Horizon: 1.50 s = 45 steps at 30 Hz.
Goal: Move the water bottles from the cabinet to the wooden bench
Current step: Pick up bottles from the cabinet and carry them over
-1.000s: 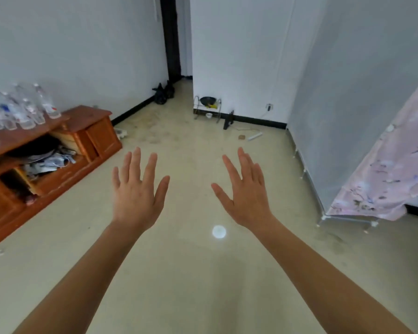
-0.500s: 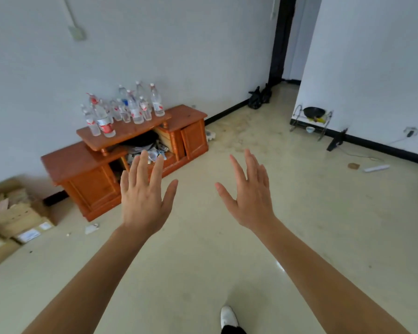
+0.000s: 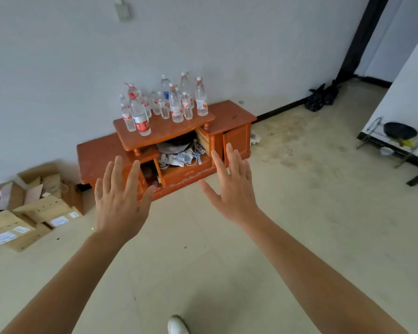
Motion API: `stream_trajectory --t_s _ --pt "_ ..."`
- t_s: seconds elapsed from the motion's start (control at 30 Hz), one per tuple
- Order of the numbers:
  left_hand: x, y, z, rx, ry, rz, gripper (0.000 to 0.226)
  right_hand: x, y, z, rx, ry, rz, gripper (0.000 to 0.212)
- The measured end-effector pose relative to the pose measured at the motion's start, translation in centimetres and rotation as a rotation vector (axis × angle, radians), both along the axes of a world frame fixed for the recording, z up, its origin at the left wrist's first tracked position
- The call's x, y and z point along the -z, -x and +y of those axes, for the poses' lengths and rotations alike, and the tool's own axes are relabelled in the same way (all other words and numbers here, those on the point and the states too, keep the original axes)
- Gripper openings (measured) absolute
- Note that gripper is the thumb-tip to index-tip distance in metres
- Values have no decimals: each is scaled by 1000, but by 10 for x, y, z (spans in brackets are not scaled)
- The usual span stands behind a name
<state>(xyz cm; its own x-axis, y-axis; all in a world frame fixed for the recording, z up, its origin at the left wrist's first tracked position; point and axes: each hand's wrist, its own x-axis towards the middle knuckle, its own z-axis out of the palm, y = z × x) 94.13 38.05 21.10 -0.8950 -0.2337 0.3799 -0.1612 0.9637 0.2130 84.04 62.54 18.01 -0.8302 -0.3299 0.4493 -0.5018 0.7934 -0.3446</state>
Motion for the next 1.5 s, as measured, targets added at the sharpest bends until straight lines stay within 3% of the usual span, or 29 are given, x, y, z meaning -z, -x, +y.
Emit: stream_trajectory --t_s 0.33,0.73,1.1,1.3,1.5 --pt "46 203 -150 -98 -247 -121 75 29 213 -141 -44 -178 -51 80" --pt "77 416 -259 -48 -248 -258 78 66 411 -229 25 -161 -134 84" --pt "106 634 -342 -203 -265 -404 85 83 671 -326 -60 -64 -277 94" --pt "110 686 -374 -328 -325 -442 85 74 774 -403 -213 -119 -275 91" --pt "137 700 -418 -416 -408 -482 87 79 818 -499 -446 -113 -322 84"
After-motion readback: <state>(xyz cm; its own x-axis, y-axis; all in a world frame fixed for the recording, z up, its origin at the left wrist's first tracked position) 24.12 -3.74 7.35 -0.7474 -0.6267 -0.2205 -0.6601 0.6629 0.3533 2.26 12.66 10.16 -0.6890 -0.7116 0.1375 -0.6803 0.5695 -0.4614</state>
